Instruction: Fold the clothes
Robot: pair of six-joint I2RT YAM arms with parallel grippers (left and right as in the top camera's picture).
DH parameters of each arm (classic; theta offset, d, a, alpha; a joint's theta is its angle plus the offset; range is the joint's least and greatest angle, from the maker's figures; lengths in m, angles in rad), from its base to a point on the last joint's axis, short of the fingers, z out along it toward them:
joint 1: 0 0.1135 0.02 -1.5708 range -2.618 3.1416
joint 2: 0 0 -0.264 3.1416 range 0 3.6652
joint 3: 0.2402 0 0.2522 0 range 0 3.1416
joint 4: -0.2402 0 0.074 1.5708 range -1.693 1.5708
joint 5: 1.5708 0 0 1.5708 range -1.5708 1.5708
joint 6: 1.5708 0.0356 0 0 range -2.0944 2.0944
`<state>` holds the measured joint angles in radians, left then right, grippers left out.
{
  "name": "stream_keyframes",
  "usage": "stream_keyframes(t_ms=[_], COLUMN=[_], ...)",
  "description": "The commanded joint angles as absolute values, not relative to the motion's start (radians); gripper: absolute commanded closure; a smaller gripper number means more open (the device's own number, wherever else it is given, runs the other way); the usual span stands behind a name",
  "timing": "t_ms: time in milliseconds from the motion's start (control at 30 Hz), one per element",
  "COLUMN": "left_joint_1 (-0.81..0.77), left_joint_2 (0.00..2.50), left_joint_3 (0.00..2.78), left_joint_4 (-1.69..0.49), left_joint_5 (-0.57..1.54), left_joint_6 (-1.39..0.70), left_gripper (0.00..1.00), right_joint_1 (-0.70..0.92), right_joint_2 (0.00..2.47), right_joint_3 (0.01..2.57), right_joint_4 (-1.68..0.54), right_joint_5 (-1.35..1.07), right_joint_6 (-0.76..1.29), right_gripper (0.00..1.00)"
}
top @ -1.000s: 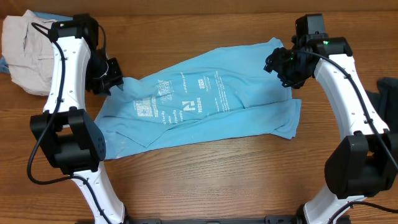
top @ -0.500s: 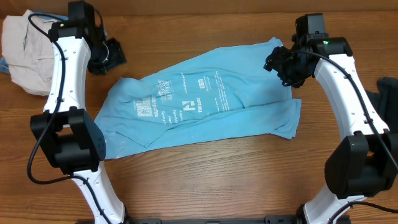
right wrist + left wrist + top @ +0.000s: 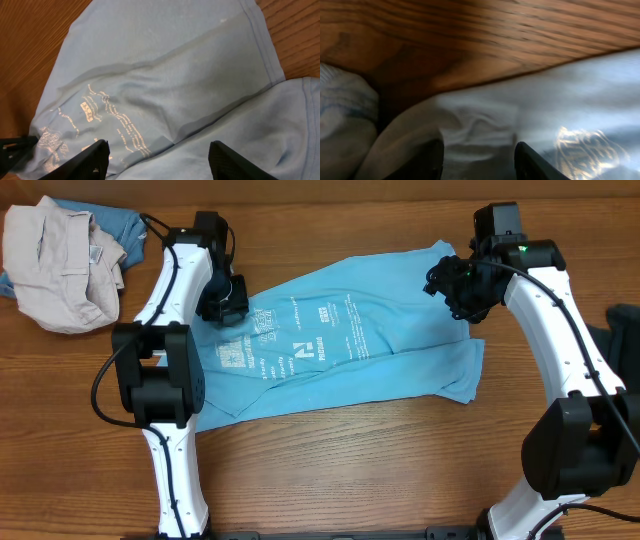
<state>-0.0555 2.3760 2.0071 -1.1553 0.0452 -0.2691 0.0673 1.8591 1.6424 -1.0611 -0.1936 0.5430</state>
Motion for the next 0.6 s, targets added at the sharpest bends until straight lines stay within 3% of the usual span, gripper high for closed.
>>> stream_keyframes(t_ms=[0, 133, 467, 567], left_joint_1=[-0.048, -0.044, -0.033, -0.033], left_joint_2=[2.377, 2.379, 2.381, 2.387], left_joint_3=[2.012, 2.012, 2.012, 2.012], left_joint_4=[-1.144, -1.103, -1.154, -1.147], left_joint_5=[-0.026, -0.147, -0.137, -0.138], left_joint_6=[-0.259, -0.289, -0.298, -0.299], left_gripper=[0.51, 0.51, 0.53, 0.67], right_joint_1=[0.073, 0.073, 0.073, 0.073], right_joint_2=[1.866, 1.866, 1.866, 1.866], right_joint_3=[1.640, 1.640, 1.640, 1.640], right_joint_4=[-1.058, -1.059, -1.064, -1.070], right_joint_5=[-0.184, -0.184, -0.173, -0.174], right_joint_6=[0.546, 0.546, 0.543, 0.543], right_gripper=[0.32, 0.32, 0.32, 0.32])
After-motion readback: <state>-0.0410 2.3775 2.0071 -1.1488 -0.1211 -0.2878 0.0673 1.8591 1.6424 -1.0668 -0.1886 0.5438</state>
